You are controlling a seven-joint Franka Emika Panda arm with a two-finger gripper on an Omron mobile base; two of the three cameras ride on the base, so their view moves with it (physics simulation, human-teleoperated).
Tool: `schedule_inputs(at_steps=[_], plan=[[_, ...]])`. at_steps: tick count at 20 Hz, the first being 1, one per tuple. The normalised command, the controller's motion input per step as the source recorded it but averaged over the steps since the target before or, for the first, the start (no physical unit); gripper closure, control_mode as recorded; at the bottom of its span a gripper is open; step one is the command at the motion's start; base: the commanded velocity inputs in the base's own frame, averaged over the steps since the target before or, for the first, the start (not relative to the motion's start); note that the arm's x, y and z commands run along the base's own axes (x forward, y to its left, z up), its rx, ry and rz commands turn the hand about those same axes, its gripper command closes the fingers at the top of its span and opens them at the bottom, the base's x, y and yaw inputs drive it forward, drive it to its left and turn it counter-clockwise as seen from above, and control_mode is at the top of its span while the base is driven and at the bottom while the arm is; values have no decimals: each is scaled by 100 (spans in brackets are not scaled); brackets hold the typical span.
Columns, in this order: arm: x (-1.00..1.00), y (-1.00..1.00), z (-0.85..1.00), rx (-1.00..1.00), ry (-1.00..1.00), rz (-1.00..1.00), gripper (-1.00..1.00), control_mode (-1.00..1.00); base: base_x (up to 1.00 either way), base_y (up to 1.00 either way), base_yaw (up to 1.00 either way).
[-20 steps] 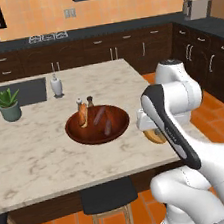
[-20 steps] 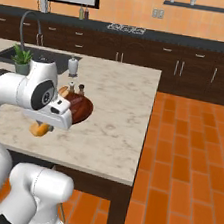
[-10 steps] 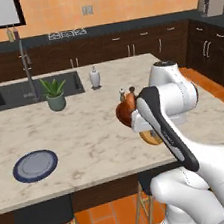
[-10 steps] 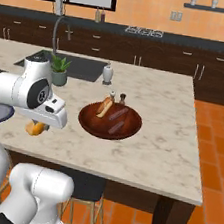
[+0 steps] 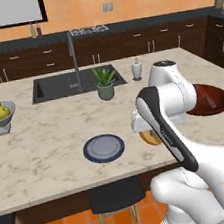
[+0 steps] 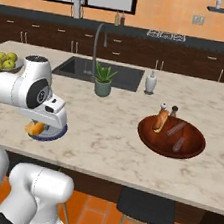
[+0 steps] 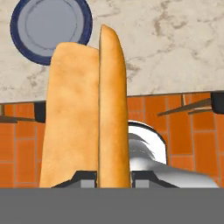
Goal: Place one bun and one sausage from the bowl on each plate.
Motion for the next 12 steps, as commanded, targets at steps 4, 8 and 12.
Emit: schedule_inputs(at_steps=[4,8,12], plan=[[0,0,0,0,0,0,100,100,62,76,0],[0,0,0,0,0,0,100,100,50,38,0],[92,62,-13,0,0,1,100,-100,0,0,0]])
